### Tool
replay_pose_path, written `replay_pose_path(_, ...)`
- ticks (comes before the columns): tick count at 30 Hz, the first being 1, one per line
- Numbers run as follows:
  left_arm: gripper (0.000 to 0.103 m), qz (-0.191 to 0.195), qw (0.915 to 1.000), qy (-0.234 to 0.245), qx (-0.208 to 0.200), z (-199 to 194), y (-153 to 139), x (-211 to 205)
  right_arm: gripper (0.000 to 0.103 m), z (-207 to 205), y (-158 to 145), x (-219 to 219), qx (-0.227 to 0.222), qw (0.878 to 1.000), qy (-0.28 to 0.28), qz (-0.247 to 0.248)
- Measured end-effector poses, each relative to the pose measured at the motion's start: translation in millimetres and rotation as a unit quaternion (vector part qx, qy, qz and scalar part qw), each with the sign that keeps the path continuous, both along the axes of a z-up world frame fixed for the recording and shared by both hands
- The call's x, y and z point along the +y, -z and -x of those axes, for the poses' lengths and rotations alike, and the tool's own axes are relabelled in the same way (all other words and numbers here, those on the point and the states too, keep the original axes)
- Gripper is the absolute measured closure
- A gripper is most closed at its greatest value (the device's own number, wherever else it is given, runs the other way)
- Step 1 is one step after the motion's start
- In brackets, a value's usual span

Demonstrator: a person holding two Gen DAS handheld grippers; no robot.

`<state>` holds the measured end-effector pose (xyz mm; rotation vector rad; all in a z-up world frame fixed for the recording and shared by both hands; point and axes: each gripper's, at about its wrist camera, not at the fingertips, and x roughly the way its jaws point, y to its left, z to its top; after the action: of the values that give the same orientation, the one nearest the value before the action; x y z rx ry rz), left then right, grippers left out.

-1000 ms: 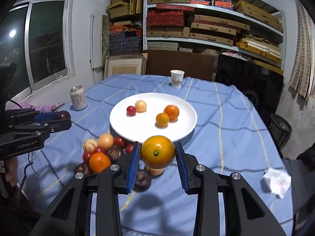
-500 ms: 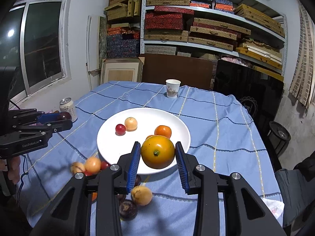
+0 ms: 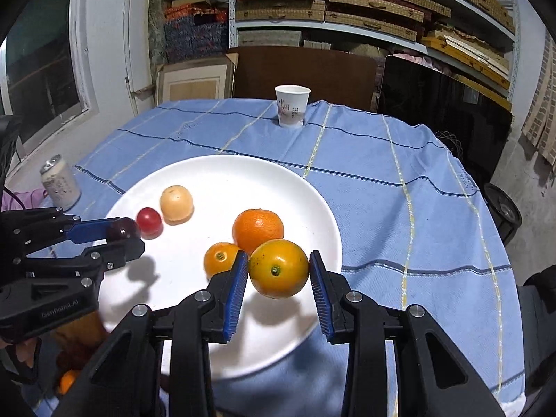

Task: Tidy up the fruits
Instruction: 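Carry both fruits onto the white plate and open both tools to release them, then grasp a dark purple fruit with the right tool while the left tool grasps another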

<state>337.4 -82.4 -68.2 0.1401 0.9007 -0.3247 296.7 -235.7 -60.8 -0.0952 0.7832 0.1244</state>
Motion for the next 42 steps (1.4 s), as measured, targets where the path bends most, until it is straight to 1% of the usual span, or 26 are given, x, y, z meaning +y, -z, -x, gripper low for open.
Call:
replay_pose_path(1, 0.069, 0.001, 1.0000, -0.002, 0.002, -3, 2, 0, 0.066, -3, 2, 0, 0.000, 1.000, -0.001, 0.003)
replay_pose_path(2, 0.057, 0.002, 1.0000, -0.004, 0.005, -7, 2, 1, 0.065, -5, 2, 1, 0.000, 1.000, -0.006, 0.003)
replay_pose_path(3, 0.035, 0.005, 0.9999, -0.009, 0.003, -8, 2, 3, 0.057, -6, 2, 2, -0.006, 1.000, -0.004, 0.009)
replay_pose_path(4, 0.028, 0.007, 0.9999, -0.015, -0.006, -7, -1, 5, 0.055, -5, 1, 2, -0.011, 1.000, 0.000, 0.017)
replay_pose_path(5, 0.024, 0.008, 0.9996, -0.020, -0.020, -4, -5, 8, 0.055, -4, -1, 1, -0.013, 1.000, 0.000, 0.016)
replay_pose_path(7, 0.024, 0.006, 0.9993, -0.020, -0.030, 1, -12, 13, 0.055, 2, -5, -3, -0.017, 1.000, 0.001, 0.007)
replay_pose_path(10, 0.024, 0.015, 0.9988, -0.028, -0.037, 17, -24, 26, 0.055, 22, -13, -7, -0.022, 1.000, 0.002, -0.004)
replay_pose_path(14, 0.024, 0.018, 0.9986, -0.026, -0.042, 52, -34, 42, 0.055, 69, -20, -6, -0.022, 1.000, -0.016, -0.013)
replay_pose_path(19, 0.023, 0.015, 0.9991, -0.005, -0.040, 108, -34, 52, 0.055, 128, -9, 4, -0.002, 0.999, -0.039, -0.027)
replay_pose_path(21, 0.018, 0.007, 0.9991, 0.000, -0.042, 133, -29, 55, 0.055, 147, -3, 9, 0.007, 0.998, -0.044, -0.039)
replay_pose_path(24, 0.017, 0.004, 0.9990, 0.003, -0.044, 162, -23, 59, 0.055, 169, 14, 19, 0.026, 0.997, -0.051, -0.055)
replay_pose_path(28, 0.017, 0.010, 0.9995, 0.001, -0.029, 189, -10, 65, 0.055, 173, 35, 31, 0.043, 0.997, -0.045, -0.049)
replay_pose_path(30, 0.017, -0.002, 0.9997, 0.000, -0.026, 201, 1, 67, 0.055, 169, 41, 36, 0.052, 0.996, -0.044, -0.052)
replay_pose_path(32, 0.017, -0.008, 0.9999, -0.001, -0.013, 207, 11, 69, 0.055, 164, 46, 43, 0.060, 0.996, -0.044, -0.050)
replay_pose_path(33, 0.017, -0.007, 1.0000, -0.003, -0.006, 209, 16, 71, 0.053, 162, 47, 46, 0.058, 0.997, -0.041, -0.040)
replay_pose_path(35, 0.017, -0.004, 1.0000, -0.007, 0.001, 211, 21, 73, 0.053, 157, 51, 50, 0.068, 0.996, -0.038, -0.032)
replay_pose_path(36, 0.017, -0.003, 0.9999, -0.010, 0.003, 211, 23, 75, 0.055, 155, 51, 50, 0.071, 0.996, -0.034, -0.029)
replay_pose_path(37, 0.017, -0.003, 0.9999, -0.012, 0.003, 211, 23, 76, 0.061, 155, 52, 50, 0.073, 0.997, -0.031, -0.025)
replay_pose_path(39, 0.017, -0.005, 0.9999, -0.016, 0.001, 210, 24, 75, 0.062, 159, 51, 50, 0.066, 0.997, -0.033, -0.025)
replay_pose_path(42, 0.017, -0.016, 0.9996, -0.023, 0.000, 205, 28, 74, 0.062, 174, 44, 49, 0.038, 0.997, -0.050, -0.033)
